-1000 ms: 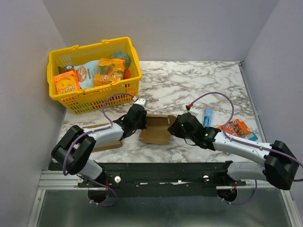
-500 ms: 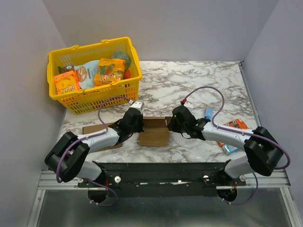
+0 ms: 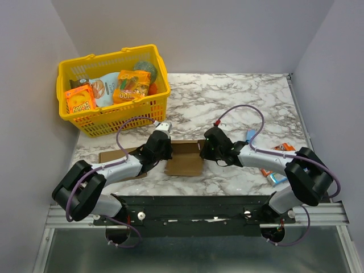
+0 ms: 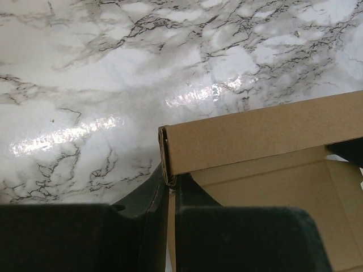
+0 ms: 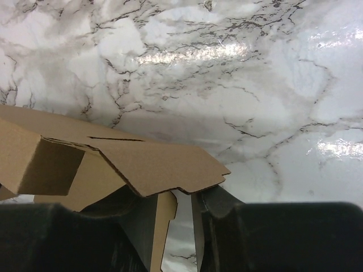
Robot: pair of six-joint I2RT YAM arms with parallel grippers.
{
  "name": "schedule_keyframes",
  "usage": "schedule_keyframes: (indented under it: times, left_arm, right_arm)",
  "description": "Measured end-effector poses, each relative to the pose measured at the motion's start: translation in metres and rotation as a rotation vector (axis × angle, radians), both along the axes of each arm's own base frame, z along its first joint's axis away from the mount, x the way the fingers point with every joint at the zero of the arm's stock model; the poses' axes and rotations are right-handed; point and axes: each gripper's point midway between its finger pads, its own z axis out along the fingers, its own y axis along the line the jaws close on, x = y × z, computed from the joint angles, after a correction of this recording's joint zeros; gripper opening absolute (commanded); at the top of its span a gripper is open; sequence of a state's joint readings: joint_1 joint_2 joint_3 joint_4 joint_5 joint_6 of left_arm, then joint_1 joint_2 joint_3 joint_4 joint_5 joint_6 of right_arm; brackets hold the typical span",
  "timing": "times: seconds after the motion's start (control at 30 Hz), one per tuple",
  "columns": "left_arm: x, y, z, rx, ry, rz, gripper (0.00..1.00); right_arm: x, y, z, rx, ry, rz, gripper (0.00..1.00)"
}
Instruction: Fold the paper box
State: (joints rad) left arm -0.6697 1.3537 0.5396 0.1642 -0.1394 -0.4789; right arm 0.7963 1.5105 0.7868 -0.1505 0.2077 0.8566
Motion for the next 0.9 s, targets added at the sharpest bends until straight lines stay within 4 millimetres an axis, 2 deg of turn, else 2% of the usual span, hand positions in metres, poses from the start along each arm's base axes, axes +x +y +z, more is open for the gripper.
schedule_keyframes:
  times: [0.2,0.37,0.53,0.9]
  left_arm:
    - [0.001,0.002,0.0,0.008,-0.007,0.011,0.0]
    - [-0.001,0.001,-0.002,0.024,-0.009,0.012,0.0]
    - [-0.003,-0.002,-0.003,0.031,-0.01,0.006,0.0]
    - [-0.002,-0.008,-0.003,0.057,-0.025,-0.001,0.0]
  right_arm:
    - [0.004,0.002,-0.002,-0.014,0.0,0.014,0.21]
    - [0.007,0.004,0.002,-0.012,-0.011,0.023,0.15]
    - [0.01,0.011,0.005,0.006,-0.015,0.039,0.14]
    - [0.01,0.022,-0.012,0.0,0.018,0.067,0.12]
